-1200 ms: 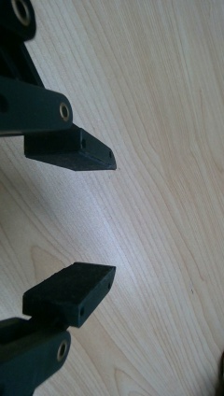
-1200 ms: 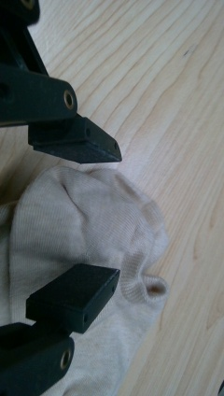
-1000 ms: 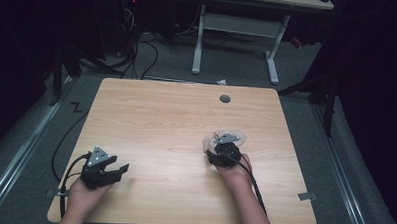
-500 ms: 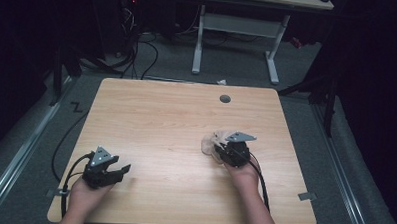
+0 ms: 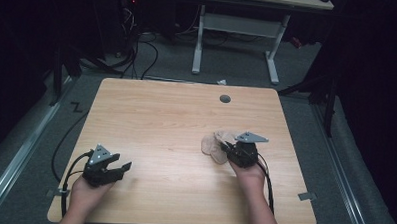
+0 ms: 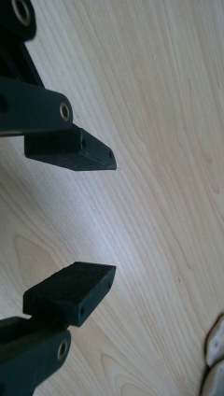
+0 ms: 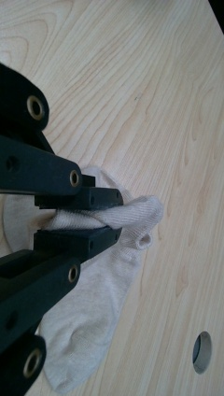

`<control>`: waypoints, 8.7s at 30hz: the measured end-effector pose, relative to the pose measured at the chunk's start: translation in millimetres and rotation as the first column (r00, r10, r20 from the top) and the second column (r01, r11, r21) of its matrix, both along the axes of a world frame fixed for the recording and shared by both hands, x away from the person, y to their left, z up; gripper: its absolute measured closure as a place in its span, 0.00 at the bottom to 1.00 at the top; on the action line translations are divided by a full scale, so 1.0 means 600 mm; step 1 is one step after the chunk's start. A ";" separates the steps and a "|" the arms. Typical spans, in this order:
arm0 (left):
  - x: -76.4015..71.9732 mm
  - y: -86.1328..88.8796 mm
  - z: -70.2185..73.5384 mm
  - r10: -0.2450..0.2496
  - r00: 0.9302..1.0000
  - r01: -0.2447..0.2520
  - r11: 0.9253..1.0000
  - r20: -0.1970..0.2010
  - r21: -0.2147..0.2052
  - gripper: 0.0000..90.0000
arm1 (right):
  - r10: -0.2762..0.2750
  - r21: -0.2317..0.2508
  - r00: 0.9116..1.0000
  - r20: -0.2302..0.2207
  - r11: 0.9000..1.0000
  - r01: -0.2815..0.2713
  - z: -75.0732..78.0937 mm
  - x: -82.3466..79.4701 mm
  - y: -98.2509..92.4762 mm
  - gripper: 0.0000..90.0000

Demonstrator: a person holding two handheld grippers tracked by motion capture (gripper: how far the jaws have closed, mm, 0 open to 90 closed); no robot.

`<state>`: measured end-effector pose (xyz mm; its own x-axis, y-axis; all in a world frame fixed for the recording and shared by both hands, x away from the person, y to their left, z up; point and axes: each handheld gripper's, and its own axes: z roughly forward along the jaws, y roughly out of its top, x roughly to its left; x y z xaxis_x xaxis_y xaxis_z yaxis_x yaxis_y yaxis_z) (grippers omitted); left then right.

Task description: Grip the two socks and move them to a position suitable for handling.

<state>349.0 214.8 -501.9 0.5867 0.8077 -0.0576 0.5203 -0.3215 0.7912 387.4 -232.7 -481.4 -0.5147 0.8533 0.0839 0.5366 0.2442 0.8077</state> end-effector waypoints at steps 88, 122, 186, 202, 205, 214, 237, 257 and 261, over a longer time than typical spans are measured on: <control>-0.004 -0.072 0.001 -0.094 0.995 0.095 0.995 0.028 -0.027 0.56 | 0.273 0.097 0.962 0.011 0.957 -0.273 0.001 -0.116 0.134 0.90; -0.038 -0.164 0.005 -0.328 0.945 0.326 0.942 -0.010 -0.073 0.97 | 0.164 0.051 0.985 -0.044 0.985 -0.162 -0.036 -0.094 0.094 0.87; -0.044 -0.142 -0.030 -0.290 0.946 0.308 0.944 -0.148 0.116 0.80 | 0.170 -0.068 0.968 -0.186 0.980 -0.186 -0.070 -0.118 0.106 0.94; -0.049 -0.151 -0.030 -0.306 0.942 0.323 0.937 -0.138 0.129 0.78 | 0.177 -0.072 0.967 -0.184 0.979 -0.193 -0.069 -0.127 0.101 0.94; -0.048 -0.151 -0.027 -0.305 0.943 0.320 0.942 -0.132 0.106 0.74 | 0.176 -0.062 0.970 -0.168 0.980 -0.188 -0.066 -0.127 0.096 0.91; -0.037 -0.113 0.003 -0.199 0.980 0.198 0.980 0.004 0.025 0.62 | 0.111 -0.048 0.990 -0.082 0.992 -0.116 -0.053 -0.118 0.080 0.72; -0.014 -0.089 0.000 -0.198 0.980 0.198 0.980 -0.025 -0.016 0.47 | -0.022 -0.100 0.999 -0.034 0.995 0.018 -0.022 -0.018 0.076 0.64; -0.022 -0.049 -0.001 -0.140 0.990 0.140 0.990 -0.018 -0.021 0.47 | -0.038 -0.173 0.987 -0.154 0.985 0.010 -0.051 0.074 0.123 0.56; -0.023 -0.045 -0.001 -0.132 0.991 0.132 0.991 -0.018 -0.024 0.47 | -0.045 -0.198 0.986 -0.160 0.980 0.013 -0.061 0.077 0.125 0.56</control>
<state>334.9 187.9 -502.4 0.6866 0.7217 -0.0875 0.4896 -0.3701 0.7895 433.8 -157.7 -517.8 -0.4829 0.8757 -0.0055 0.6659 0.3713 0.6471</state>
